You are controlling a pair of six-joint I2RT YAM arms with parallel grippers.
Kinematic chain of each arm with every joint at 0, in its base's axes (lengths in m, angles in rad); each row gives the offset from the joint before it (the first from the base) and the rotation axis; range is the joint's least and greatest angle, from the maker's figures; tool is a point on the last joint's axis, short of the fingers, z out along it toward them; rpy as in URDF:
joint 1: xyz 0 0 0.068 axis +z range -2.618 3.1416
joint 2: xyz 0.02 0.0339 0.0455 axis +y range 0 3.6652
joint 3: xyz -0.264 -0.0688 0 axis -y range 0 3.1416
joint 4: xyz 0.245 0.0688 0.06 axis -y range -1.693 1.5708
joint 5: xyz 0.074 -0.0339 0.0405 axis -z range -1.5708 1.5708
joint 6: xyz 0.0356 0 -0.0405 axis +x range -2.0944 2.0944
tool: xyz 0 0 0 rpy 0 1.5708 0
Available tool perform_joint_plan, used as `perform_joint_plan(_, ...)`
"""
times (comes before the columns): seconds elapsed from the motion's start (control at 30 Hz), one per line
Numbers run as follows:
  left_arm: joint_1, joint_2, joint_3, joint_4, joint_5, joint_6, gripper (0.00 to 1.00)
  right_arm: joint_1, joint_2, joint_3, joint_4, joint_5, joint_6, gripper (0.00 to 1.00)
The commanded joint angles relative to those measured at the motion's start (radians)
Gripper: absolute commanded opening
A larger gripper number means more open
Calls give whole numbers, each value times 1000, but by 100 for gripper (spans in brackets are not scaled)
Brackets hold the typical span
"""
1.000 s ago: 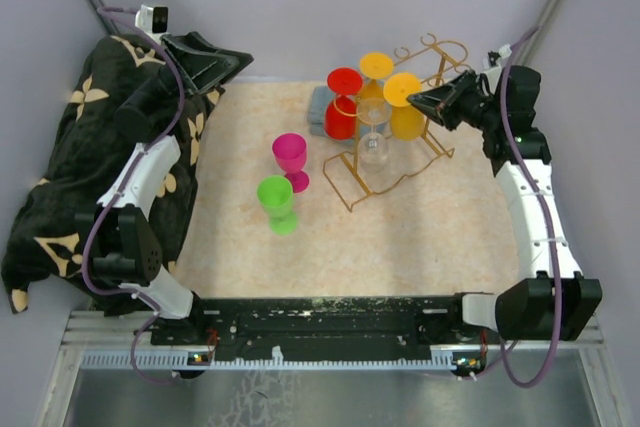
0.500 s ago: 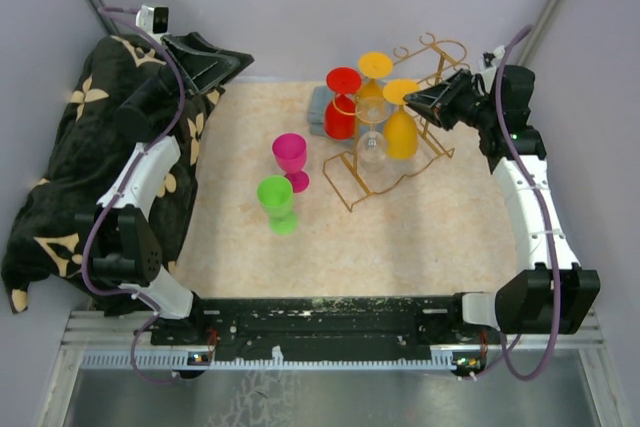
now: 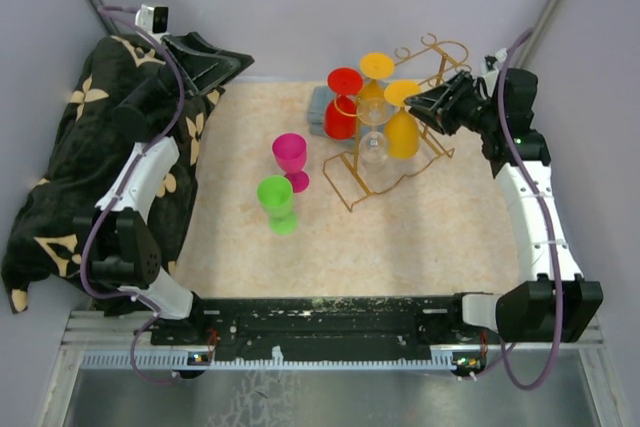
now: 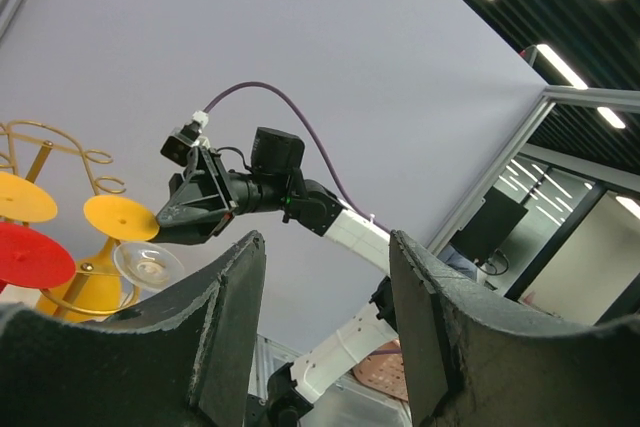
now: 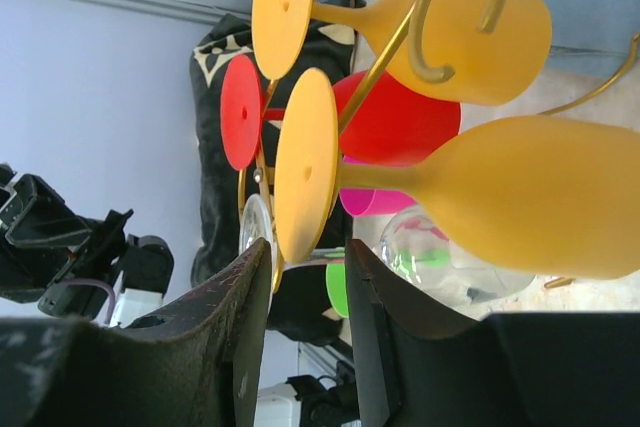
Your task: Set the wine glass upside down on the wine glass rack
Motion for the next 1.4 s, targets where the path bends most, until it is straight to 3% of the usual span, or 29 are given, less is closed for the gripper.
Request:
perform_joint_plan(0.0, 7, -45, 1, -47, 39, 63, 58, -7, -79, 57, -23, 7, -44, 36)
perform_joint_plan(0.13, 11, -67, -3, -220, 86, 183, 57, -36, -117, 56, -74, 10, -80, 37)
perform_joint_plan(0.2, 13, -88, -7, -377, 106, 314, 57, -53, -137, 52, -100, 10, -99, 37)
perform_joint_plan(0.3, 14, -123, 11, -789, 91, 587, 56, -70, -166, 38, -124, 13, -123, 36)
perform_joint_plan(0.43, 11, -122, 130, -1364, -48, 985, 56, -72, -190, 23, -133, 18, -140, 37)
perform_joint_plan(0.57, 2, -88, 211, -1665, -178, 1208, 56, -72, -199, 13, -125, 18, -146, 37)
perform_joint_plan(0.9, -158, 35, 307, -2042, -561, 1530, 53, -71, -203, -23, -84, 2, -137, 36)
perform_joint_plan(1.37, -254, 134, 257, -2134, -798, 1648, 54, -72, -210, -48, -71, 5, -132, 37)
